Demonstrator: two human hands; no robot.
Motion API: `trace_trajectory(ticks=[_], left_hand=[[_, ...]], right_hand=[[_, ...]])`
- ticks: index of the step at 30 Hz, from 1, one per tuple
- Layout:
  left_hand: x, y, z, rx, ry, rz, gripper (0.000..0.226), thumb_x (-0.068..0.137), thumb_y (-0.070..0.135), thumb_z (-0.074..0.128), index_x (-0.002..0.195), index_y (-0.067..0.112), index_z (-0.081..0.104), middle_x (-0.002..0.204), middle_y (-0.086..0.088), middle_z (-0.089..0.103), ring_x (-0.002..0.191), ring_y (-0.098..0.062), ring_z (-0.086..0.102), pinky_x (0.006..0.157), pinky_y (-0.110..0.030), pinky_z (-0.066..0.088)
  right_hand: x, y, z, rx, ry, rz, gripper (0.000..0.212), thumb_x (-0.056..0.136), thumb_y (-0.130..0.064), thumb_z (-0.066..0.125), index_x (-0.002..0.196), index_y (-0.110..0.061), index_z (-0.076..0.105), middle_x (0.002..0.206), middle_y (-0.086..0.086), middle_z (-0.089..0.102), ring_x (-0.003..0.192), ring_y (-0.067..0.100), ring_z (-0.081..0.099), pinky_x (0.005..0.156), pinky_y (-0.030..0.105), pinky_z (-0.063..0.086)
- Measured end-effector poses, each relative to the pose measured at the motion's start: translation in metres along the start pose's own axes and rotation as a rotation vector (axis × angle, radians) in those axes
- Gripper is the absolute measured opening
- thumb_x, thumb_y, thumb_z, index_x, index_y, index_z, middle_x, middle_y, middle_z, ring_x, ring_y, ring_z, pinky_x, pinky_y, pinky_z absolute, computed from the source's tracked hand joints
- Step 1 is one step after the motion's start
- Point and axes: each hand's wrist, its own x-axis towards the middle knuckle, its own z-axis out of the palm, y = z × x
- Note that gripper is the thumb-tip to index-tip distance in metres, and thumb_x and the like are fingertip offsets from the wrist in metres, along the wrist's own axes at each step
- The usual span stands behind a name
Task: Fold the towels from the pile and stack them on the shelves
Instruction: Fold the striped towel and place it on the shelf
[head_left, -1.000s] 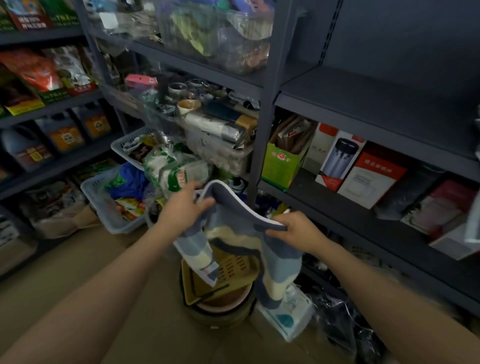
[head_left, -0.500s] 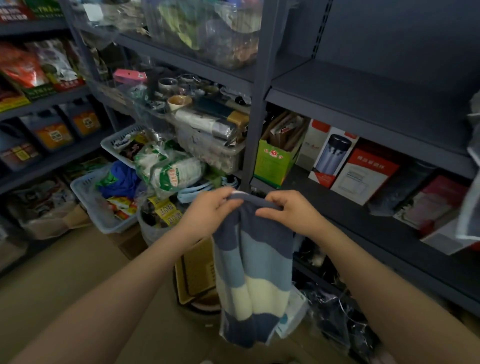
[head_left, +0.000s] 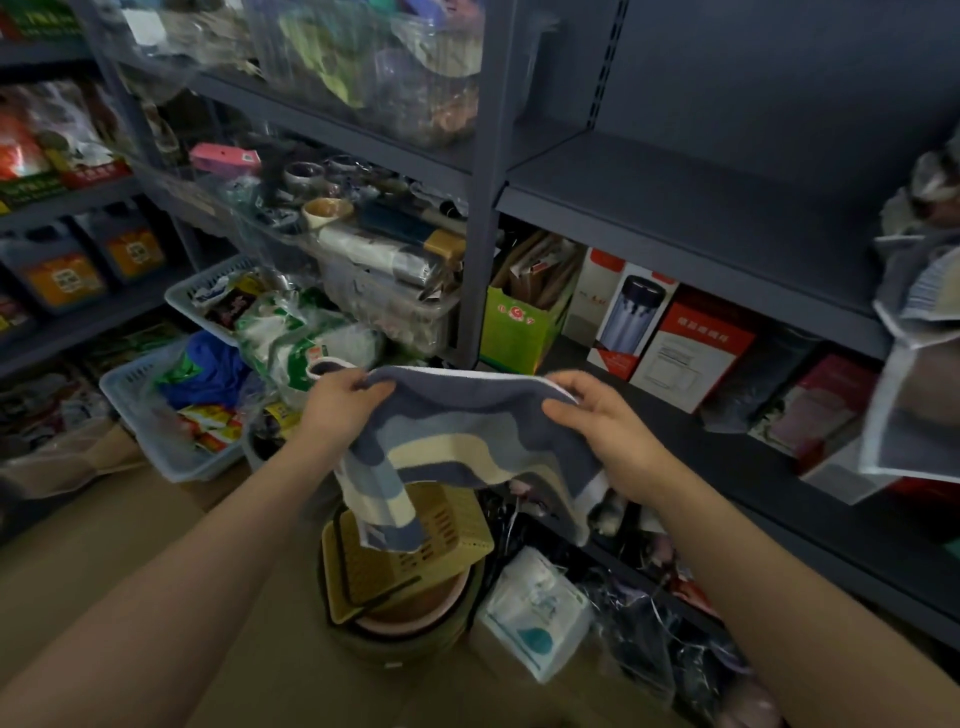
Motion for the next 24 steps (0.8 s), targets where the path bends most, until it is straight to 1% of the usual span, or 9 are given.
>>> trace_trajectory(ticks=[1, 4, 7, 9, 13, 16, 18, 22, 24], left_hand=[[-0.001, 0.003, 0.002, 0.058, -0.051, 0.009, 0.016, 0.089, 0.026, 0.06, 0.093, 0.011, 0.059, 0.107, -0.016, 0.061, 0.093, -0.031, 0.059, 0.069, -0.036, 0.047], [-0.012, 0.022, 0.007, 0.037, -0.118, 0.135, 0.055, 0.084, 0.026, 0.067, 0.131, 0.018, 0.042, 0.122, -0.003, 0.051, 0.111, -0.02, 0.053, 0.081, -0.03, 0.045], [-0.028, 0.04, 0.007, -0.072, -0.197, 0.47, 0.035, 0.085, 0.014, 0.064, 0.116, 0.023, 0.051, 0.086, 0.003, 0.061, 0.079, -0.002, 0.059, 0.071, -0.024, 0.045], [-0.041, 0.05, 0.004, -0.087, -0.291, 0.61, 0.026, 0.087, 0.008, 0.06, 0.109, 0.021, 0.053, 0.066, 0.006, 0.051, 0.058, 0.002, 0.05, 0.059, -0.014, 0.038], [-0.057, 0.059, 0.003, 0.031, -0.347, 0.771, 0.03, 0.087, 0.016, 0.061, 0.107, 0.035, 0.05, 0.068, 0.009, 0.052, 0.063, -0.003, 0.052, 0.06, -0.016, 0.04], [-0.062, 0.056, 0.0, 0.101, -0.27, 0.749, 0.034, 0.082, 0.017, 0.067, 0.112, 0.027, 0.053, 0.074, 0.011, 0.058, 0.067, -0.003, 0.055, 0.06, -0.011, 0.04], [-0.062, 0.05, -0.001, 0.096, -0.239, 0.672, 0.034, 0.08, 0.019, 0.069, 0.11, 0.023, 0.055, 0.077, 0.009, 0.062, 0.067, -0.003, 0.057, 0.061, -0.012, 0.042], [-0.061, 0.037, -0.001, -0.193, -0.332, 0.334, 0.008, 0.08, 0.012, 0.069, 0.082, 0.015, 0.063, 0.066, 0.002, 0.061, 0.056, -0.002, 0.054, 0.054, -0.015, 0.043], [-0.066, 0.035, 0.002, -0.343, -0.419, 0.239, 0.013, 0.082, 0.007, 0.064, 0.071, 0.014, 0.065, 0.064, 0.001, 0.059, 0.057, -0.004, 0.052, 0.054, -0.013, 0.041]], right_hand=[[0.0, -0.007, 0.007, 0.053, 0.027, -0.006, 0.022, 0.09, -0.006, 0.055, 0.1, -0.026, 0.056, 0.098, 0.008, 0.062, 0.08, 0.016, 0.063, 0.072, 0.032, 0.05], [-0.002, -0.023, 0.024, -0.042, 0.031, -0.095, 0.037, 0.09, -0.01, 0.057, 0.107, -0.042, 0.052, 0.123, 0.006, 0.056, 0.107, 0.022, 0.058, 0.09, 0.038, 0.048], [-0.006, -0.029, 0.039, -0.085, -0.065, -0.149, 0.034, 0.088, -0.005, 0.058, 0.112, -0.03, 0.057, 0.119, -0.001, 0.06, 0.109, 0.013, 0.056, 0.094, 0.028, 0.046], [-0.007, -0.03, 0.05, -0.074, -0.124, -0.168, 0.04, 0.086, 0.0, 0.059, 0.118, -0.023, 0.054, 0.116, 0.001, 0.06, 0.105, 0.009, 0.057, 0.09, 0.02, 0.047], [-0.008, -0.031, 0.06, -0.202, -0.102, -0.269, 0.03, 0.083, 0.004, 0.06, 0.111, -0.01, 0.062, 0.103, 0.003, 0.065, 0.095, 0.007, 0.06, 0.084, 0.02, 0.046], [-0.01, -0.029, 0.06, -0.226, -0.007, -0.244, 0.015, 0.082, 0.002, 0.062, 0.087, -0.01, 0.068, 0.082, 0.001, 0.065, 0.078, 0.005, 0.057, 0.072, 0.02, 0.043], [-0.01, -0.027, 0.057, -0.194, 0.06, -0.171, 0.019, 0.084, 0.0, 0.06, 0.078, -0.017, 0.067, 0.074, -0.002, 0.064, 0.072, 0.004, 0.057, 0.067, 0.02, 0.043], [-0.012, -0.027, 0.052, -0.003, 0.122, -0.005, 0.02, 0.086, 0.0, 0.056, 0.074, -0.013, 0.065, 0.068, 0.005, 0.063, 0.062, 0.011, 0.057, 0.058, 0.022, 0.044], [-0.012, -0.025, 0.052, 0.09, 0.153, 0.071, 0.019, 0.086, 0.001, 0.056, 0.072, -0.01, 0.063, 0.067, 0.008, 0.061, 0.06, 0.015, 0.055, 0.056, 0.024, 0.044]])
